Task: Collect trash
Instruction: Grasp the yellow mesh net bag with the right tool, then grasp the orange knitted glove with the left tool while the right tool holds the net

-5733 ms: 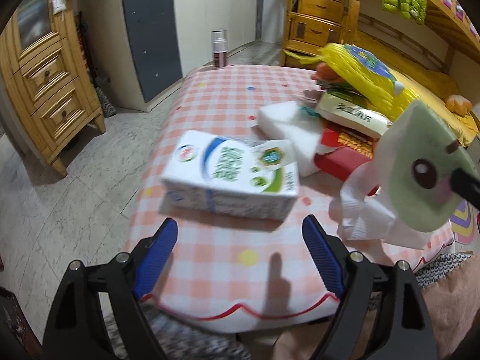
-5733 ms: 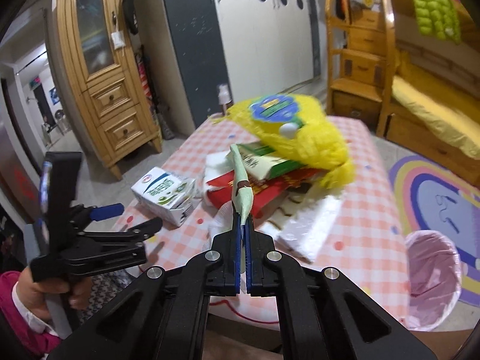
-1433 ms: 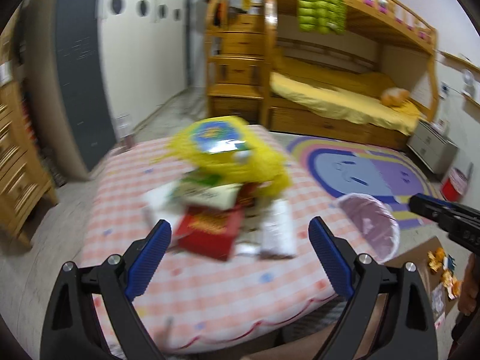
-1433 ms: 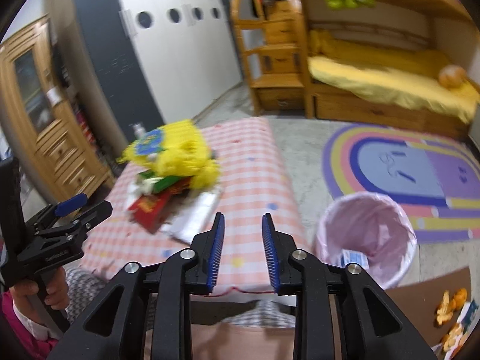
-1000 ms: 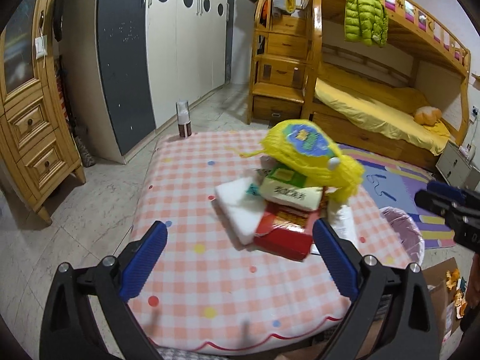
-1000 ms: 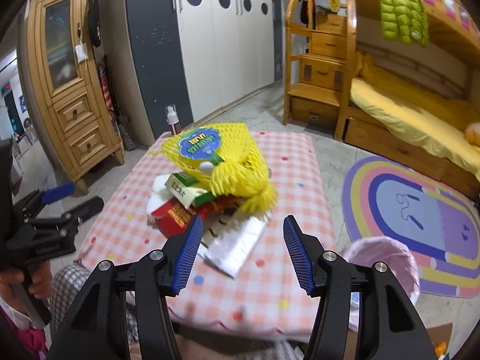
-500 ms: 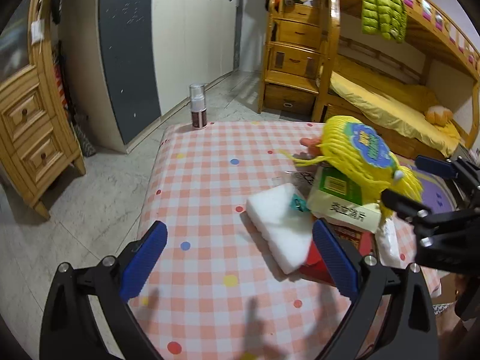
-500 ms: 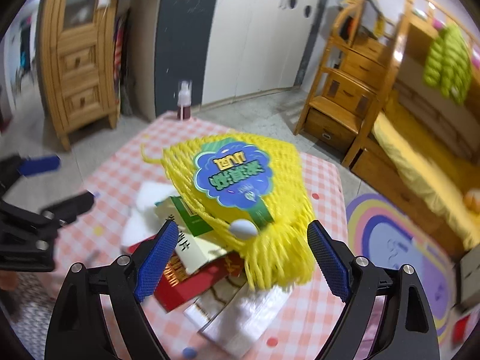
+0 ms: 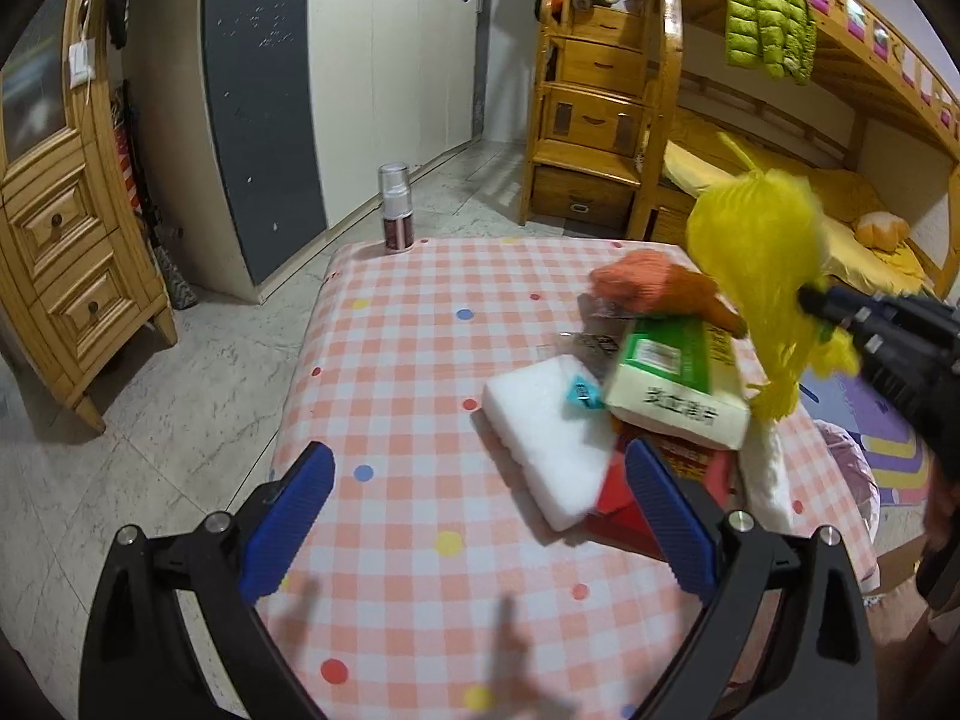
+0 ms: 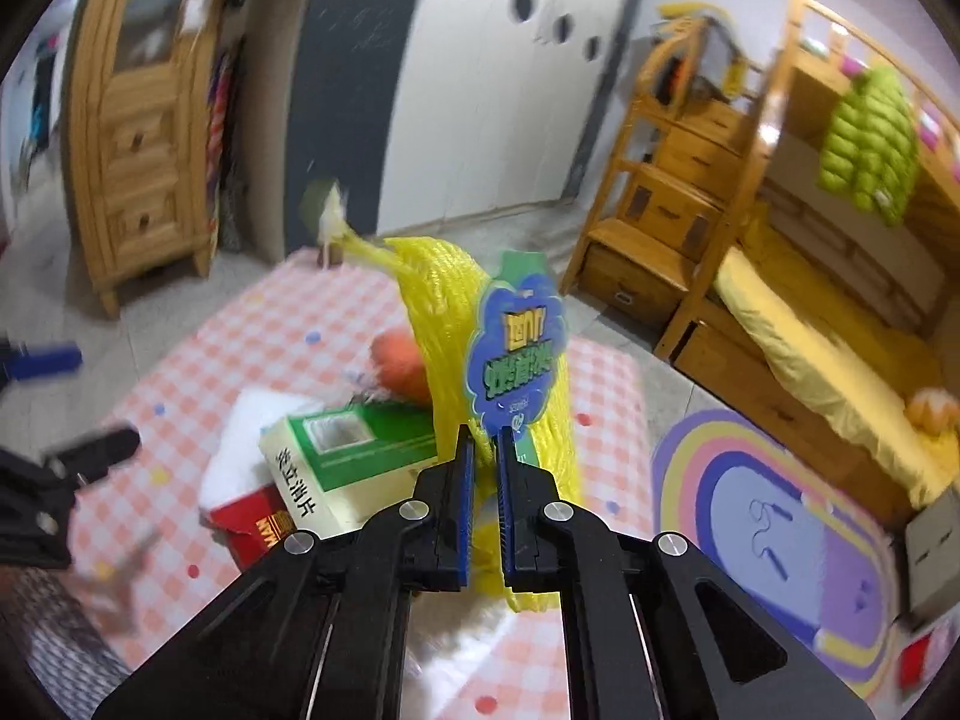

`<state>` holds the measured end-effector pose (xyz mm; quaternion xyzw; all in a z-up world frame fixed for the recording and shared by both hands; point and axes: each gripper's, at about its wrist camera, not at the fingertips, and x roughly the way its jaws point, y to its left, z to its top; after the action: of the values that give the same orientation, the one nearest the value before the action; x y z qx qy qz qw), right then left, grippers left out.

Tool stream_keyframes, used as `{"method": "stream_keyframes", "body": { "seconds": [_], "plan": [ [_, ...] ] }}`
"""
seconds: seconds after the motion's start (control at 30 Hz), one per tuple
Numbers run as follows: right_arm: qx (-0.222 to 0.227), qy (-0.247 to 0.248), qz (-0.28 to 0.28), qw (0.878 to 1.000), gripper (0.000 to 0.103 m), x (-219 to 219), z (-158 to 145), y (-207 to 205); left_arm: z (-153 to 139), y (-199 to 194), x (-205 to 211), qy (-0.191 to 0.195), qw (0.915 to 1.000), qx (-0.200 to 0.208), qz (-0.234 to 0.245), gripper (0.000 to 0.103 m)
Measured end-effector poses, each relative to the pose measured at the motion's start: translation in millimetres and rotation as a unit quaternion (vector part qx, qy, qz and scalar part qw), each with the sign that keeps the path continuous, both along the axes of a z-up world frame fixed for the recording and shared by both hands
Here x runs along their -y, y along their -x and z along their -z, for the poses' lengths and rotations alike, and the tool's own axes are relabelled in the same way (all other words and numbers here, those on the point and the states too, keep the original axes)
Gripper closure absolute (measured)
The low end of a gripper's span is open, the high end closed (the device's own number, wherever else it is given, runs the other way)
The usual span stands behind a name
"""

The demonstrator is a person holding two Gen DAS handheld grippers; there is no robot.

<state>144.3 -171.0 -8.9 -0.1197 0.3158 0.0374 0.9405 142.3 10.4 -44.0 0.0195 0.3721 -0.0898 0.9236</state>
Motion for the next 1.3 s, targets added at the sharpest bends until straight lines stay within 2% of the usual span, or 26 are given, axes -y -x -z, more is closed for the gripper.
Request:
{"method": "stream_keyframes", "body": {
  "seconds": [0.13, 0.23, 0.47, 0.63, 0.7, 0.87, 1.0, 1.2, 1.27, 1.3],
  "plan": [
    [0.035, -0.061, 0.019, 0.997, 0.097, 36, -34, 34, -4, 9, 17, 0.0, 0.9998, 0.006, 0.017, 0.007],
    [0.037, -0.095, 0.025, 0.994, 0.096, 55, -44, 52, -3, 12, 30, -0.003, 0.9996, 0.001, 0.027, 0.007],
    [0.033, -0.139, 0.026, 0.989, 0.096, 78, -39, 74, -8, 3, 46, -0.013, 0.9993, 0.003, 0.034, 0.007],
    [0.038, -0.15, 0.035, 0.987, 0.096, 84, -36, 62, -21, -34, 54, -0.02, 0.9988, 0.013, 0.043, 0.007],
    [0.042, -0.146, 0.036, 0.988, 0.096, 83, -35, 55, -24, -57, 62, -0.023, 0.9979, 0.011, 0.06, 0.008],
    [0.047, -0.138, 0.037, 0.989, 0.096, 79, -31, 31, -17, -102, 87, -0.036, 0.994, 0.0, 0.104, 0.023],
    [0.044, -0.137, 0.04, 0.989, 0.096, 80, -24, 15, 2, -136, 108, -0.054, 0.9894, -0.019, 0.134, 0.035],
    [0.033, -0.146, 0.046, 0.988, 0.096, 88, -13, 0, 29, -174, 125, -0.065, 0.9838, -0.061, 0.156, 0.039],
    [0.03, -0.15, 0.048, 0.987, 0.096, 89, -11, -1, 34, -182, 127, -0.057, 0.9813, -0.075, 0.168, 0.059],
    [0.029, -0.151, 0.049, 0.987, 0.096, 90, -11, -1, 35, -184, 127, -0.05, 0.9805, -0.08, 0.173, 0.083]
  ]
}}
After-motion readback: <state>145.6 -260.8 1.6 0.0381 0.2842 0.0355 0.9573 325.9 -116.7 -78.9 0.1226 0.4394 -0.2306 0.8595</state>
